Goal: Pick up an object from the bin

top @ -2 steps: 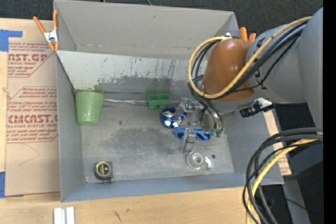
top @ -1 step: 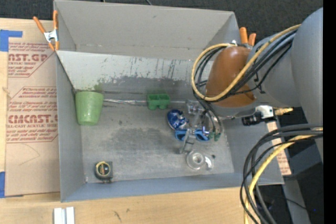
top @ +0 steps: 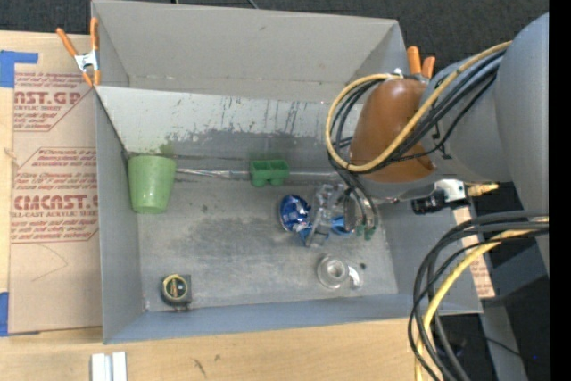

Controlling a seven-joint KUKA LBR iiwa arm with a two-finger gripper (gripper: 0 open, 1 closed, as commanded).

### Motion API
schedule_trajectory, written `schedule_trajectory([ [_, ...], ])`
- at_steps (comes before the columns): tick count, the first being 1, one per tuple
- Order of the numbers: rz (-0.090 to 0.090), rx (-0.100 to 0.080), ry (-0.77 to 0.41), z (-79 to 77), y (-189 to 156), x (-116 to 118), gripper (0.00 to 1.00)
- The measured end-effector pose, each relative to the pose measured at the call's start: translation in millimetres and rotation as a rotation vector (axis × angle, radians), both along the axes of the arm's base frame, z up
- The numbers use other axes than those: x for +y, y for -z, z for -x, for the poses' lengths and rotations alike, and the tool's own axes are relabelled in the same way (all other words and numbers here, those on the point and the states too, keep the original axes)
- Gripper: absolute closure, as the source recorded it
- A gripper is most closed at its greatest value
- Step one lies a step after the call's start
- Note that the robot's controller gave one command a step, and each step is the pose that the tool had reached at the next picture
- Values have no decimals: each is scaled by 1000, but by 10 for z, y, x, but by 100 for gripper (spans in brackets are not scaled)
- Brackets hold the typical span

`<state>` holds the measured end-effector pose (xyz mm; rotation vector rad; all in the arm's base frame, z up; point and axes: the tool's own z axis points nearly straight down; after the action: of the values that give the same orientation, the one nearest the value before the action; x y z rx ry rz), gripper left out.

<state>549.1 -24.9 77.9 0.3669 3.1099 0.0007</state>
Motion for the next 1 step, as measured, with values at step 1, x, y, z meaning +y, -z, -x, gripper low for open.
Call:
schedule_trajectory([
  [1, 2, -1, -145, 59, -1445, -176, 100],
])
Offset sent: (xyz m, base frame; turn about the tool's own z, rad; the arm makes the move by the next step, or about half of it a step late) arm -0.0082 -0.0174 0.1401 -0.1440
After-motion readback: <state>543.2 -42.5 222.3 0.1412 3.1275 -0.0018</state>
